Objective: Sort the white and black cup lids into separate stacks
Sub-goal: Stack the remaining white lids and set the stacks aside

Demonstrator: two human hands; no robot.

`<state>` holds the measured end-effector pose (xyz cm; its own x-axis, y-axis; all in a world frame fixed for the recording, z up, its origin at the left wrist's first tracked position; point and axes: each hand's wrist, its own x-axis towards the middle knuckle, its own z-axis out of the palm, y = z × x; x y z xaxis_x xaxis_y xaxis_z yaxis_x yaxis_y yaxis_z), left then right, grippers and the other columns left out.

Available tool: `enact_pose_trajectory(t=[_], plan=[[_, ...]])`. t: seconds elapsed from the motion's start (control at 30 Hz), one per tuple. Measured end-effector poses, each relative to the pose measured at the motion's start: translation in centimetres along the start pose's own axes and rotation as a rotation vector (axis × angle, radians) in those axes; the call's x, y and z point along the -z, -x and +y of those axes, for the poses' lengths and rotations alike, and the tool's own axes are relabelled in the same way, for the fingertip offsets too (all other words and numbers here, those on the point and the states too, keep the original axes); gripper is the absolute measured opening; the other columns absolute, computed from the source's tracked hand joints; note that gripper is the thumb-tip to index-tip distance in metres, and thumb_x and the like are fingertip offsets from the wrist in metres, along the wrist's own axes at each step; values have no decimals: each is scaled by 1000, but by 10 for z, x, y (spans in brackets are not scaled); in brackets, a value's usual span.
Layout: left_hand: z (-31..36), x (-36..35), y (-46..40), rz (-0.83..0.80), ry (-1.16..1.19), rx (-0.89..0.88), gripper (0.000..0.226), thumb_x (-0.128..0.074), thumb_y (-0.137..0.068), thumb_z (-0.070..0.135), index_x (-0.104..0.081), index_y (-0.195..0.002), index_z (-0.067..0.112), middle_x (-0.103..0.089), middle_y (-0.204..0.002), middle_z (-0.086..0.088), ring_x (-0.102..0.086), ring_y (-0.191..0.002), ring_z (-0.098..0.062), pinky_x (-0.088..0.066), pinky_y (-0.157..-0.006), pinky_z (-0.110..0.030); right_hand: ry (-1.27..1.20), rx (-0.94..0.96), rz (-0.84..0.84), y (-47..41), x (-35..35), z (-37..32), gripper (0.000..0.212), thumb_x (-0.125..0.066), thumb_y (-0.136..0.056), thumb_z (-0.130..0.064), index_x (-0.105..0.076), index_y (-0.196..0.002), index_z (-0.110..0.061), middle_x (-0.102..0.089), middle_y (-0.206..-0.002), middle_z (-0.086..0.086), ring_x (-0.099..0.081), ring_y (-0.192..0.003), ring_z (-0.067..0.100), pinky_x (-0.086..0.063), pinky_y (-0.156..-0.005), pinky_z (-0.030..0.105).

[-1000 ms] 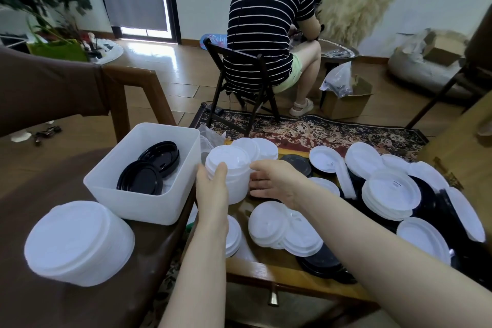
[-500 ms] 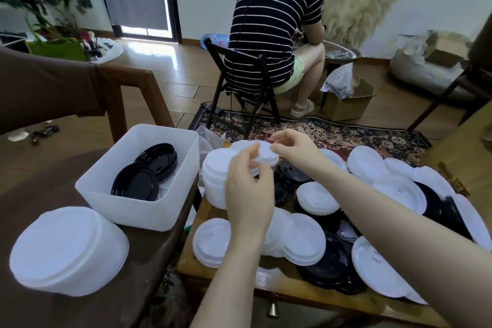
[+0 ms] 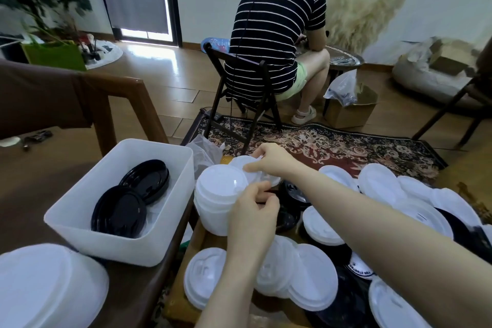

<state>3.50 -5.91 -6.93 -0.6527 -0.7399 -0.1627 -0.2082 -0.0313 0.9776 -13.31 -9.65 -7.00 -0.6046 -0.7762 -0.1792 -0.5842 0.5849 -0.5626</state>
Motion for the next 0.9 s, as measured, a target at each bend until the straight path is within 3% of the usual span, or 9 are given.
enact_pose_trajectory(t=[0.1,0.2,0.37,0.5,0.6,0.67,0.77,0.83,0.9], plan=[[3,1,1,-29,120,70,30,-55,-97,13,-61,-123,25,-70,-101,6,-69,-96,-15,-56,-82,-34,-206,-70,-16,5,9,-3,32,-73,-85,-22,-64,-111,-7,-57,-95,2,-52,-86,16,-42,-58,22],[8,0,4,-103,293,174,35,-56,-98,10,-54,-132,16,-69,-112,-5,-71,-93,-15,-57,-71,-29,-473,-184,54,19,30,4,28,-66,-89,-12,-65,-116,-4,-61,-101,9,-55,-81,20,-44,-59,26],[5,-6,8,-128,683,300,56,-62,-97,18,-40,-146,6,-61,-130,-18,-65,-112,-27,-58,-85,-40,-766,-194,-37,61,69,27,14,-65,-90,-9,-66,-104,-7,-66,-98,14,-60,-80,21,-51,-70,29],[6,-15,10,-166,828,272,38,-62,-95,20,-58,-132,14,-72,-118,-12,-70,-106,-27,-61,-79,-36,-654,-112,-217,94,75,37,21,-64,-91,-13,-66,-111,-4,-66,-97,12,-59,-88,23,-49,-83,36],[2,-22,13,-92,867,338,28,-63,-93,7,-65,-121,13,-75,-110,-13,-73,-97,-27,-63,-68,-34,-516,-89,-237,109,69,38,21,-64,-93,-20,-69,-107,-5,-67,-86,5,-60,-76,14,-48,-64,24],[-1,-24,14,-32,885,428,24,-62,-92,2,-65,-115,9,-74,-105,-16,-71,-90,-28,-63,-60,-33,-414,-67,-116,105,65,38,19,-63,-94,-25,-71,-101,-9,-67,-81,2,-59,-70,11,-46,-57,21],[-4,-23,13,24,924,502,24,-62,-90,-2,-63,-113,6,-71,-104,-18,-69,-84,-28,-59,-48,-30,-269,15,134,78,57,41,19,-65,-92,-27,-66,-109,-19,-67,-104,2,-62,-91,15,-48,-73,23],[-6,-21,11,49,944,519,31,-60,-90,-6,-61,-119,3,-69,-111,-22,-67,-87,-31,-59,-48,-31,-228,61,109,56,48,42,37,-68,-89,-28,-58,-124,-21,-60,-121,3,-58,-109,17,-46,-87,26],[-7,-20,9,55,961,536,38,-56,-89,-10,-60,-124,2,-67,-117,-24,-66,-91,-34,-61,-60,-36,-189,63,-11,38,38,40,56,-70,-88,-30,-47,-139,-20,-50,-138,5,-50,-124,18,-40,-97,28]])
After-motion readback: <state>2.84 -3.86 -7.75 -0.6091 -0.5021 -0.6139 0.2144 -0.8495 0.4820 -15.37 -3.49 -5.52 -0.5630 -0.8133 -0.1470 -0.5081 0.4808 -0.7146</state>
